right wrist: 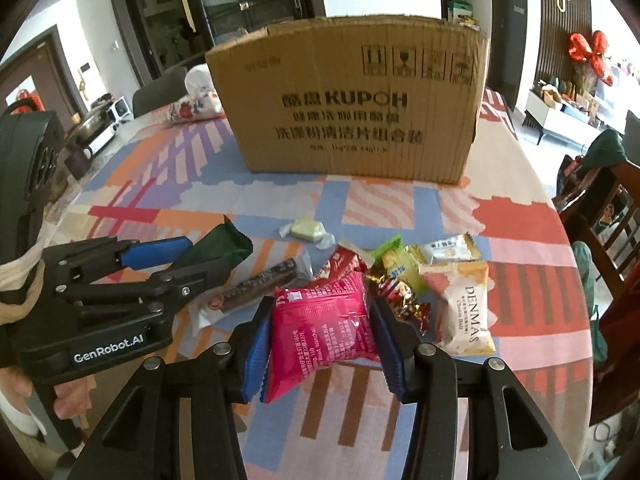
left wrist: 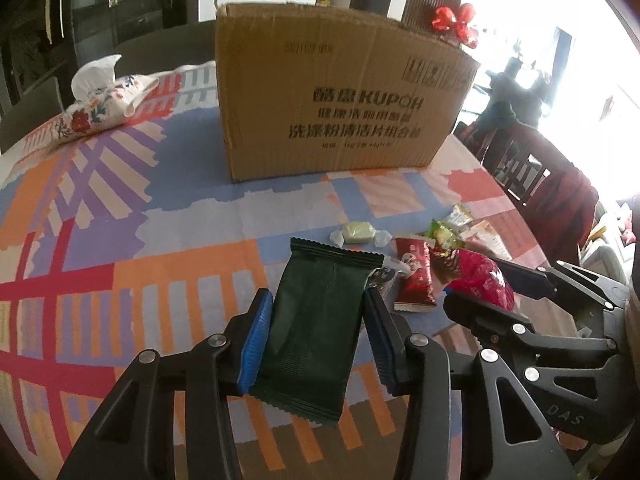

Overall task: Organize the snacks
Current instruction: 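Grasp the dark green packet with the left gripper while the right grasps the pink packet, then carry both packets over the box and open both grippers to drop them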

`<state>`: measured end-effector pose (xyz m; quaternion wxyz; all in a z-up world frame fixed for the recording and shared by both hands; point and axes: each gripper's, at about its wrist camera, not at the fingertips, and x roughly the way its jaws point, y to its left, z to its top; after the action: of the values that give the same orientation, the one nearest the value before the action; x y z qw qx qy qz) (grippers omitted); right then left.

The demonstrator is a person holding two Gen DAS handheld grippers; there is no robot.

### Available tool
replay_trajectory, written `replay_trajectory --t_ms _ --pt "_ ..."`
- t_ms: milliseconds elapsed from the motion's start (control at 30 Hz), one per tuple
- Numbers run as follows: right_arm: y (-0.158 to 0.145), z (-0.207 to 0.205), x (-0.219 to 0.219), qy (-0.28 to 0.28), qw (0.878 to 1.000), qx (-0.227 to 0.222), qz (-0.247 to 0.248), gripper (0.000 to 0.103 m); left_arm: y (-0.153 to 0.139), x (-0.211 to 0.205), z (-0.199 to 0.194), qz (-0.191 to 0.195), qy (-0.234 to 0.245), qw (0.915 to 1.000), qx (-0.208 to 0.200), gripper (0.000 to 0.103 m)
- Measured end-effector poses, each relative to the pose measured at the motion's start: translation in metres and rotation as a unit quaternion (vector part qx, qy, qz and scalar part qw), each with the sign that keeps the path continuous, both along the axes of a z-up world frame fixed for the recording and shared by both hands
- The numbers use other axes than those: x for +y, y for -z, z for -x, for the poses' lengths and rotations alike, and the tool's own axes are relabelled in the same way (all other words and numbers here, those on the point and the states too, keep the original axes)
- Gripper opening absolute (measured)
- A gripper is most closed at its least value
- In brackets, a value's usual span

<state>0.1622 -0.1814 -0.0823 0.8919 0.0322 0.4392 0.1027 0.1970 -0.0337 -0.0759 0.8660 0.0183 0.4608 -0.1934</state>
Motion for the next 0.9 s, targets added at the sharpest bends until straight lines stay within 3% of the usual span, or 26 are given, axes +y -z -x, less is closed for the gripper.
replay_trajectory --t_ms 300,533,900 --pt "-0.026 0.006 -0.007 0.0 0.999 -0.036 -0.007 0.049 -0.038 0.002 0.013 -0.007 -0.012 0.9987 -0.049 0.046" --pt "-0.065 0.008 -0.014 0.003 0.996 -0.086 -0.012 0.049 -0.081 0.001 0.021 -0.004 -0.012 0.9949 -0.1 0.046" --pt "-0.119 -0.016 -0.022 0.002 0.99 -0.142 -0.002 0.049 -0.137 -0.002 0.0 -0.009 -0.019 0.9874 -0.157 0.046"
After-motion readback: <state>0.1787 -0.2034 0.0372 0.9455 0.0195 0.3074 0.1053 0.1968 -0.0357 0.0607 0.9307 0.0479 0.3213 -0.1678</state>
